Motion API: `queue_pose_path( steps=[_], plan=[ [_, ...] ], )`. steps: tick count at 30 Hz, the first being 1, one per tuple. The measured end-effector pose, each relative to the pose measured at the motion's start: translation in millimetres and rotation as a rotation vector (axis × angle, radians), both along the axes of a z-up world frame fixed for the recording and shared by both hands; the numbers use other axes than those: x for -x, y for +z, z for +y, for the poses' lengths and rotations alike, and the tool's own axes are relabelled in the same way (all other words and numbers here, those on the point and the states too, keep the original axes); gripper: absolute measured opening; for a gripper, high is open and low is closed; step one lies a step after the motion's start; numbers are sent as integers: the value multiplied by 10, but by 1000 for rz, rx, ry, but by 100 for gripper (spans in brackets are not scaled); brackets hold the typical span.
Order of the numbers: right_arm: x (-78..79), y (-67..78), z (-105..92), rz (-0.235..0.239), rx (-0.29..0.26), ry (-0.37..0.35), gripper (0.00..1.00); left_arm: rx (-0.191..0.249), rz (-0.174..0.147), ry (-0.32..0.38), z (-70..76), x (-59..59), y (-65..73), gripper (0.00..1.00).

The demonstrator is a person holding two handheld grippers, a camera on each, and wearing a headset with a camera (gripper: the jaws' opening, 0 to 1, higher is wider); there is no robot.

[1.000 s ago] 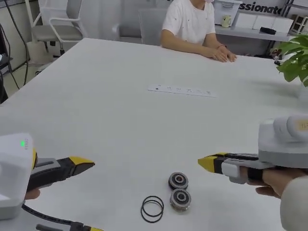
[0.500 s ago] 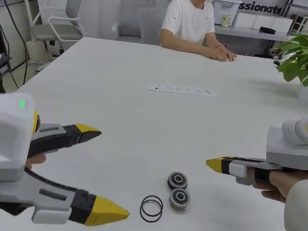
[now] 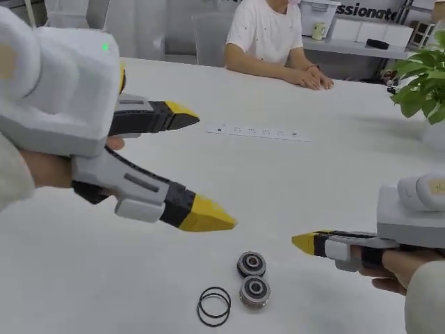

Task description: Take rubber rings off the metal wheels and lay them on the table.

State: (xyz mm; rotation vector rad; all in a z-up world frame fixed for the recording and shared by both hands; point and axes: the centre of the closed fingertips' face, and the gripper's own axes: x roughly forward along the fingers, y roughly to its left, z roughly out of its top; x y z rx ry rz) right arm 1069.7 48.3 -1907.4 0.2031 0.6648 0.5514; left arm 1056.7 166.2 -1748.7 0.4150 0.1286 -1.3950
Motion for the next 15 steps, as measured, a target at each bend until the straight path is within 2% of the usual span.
queue_pose_path(
  steps=[2,5,8,11,15],
  plan=[
    [2,-16,-10,5,2,0,12,4,-16,-13,-97,-53,23,81],
    [11,-34,-27,9,14,1,12,26,-20,-33,-248,-121,48,77],
    [19,-79,-40,17,22,2,12,33,-38,-38,-401,-194,6,71],
    [26,-105,-47,19,33,7,12,29,-38,-42,-514,-232,-111,65],
    [35,-120,-16,14,42,25,13,40,-14,-38,-615,-204,-383,63]
  ],
)
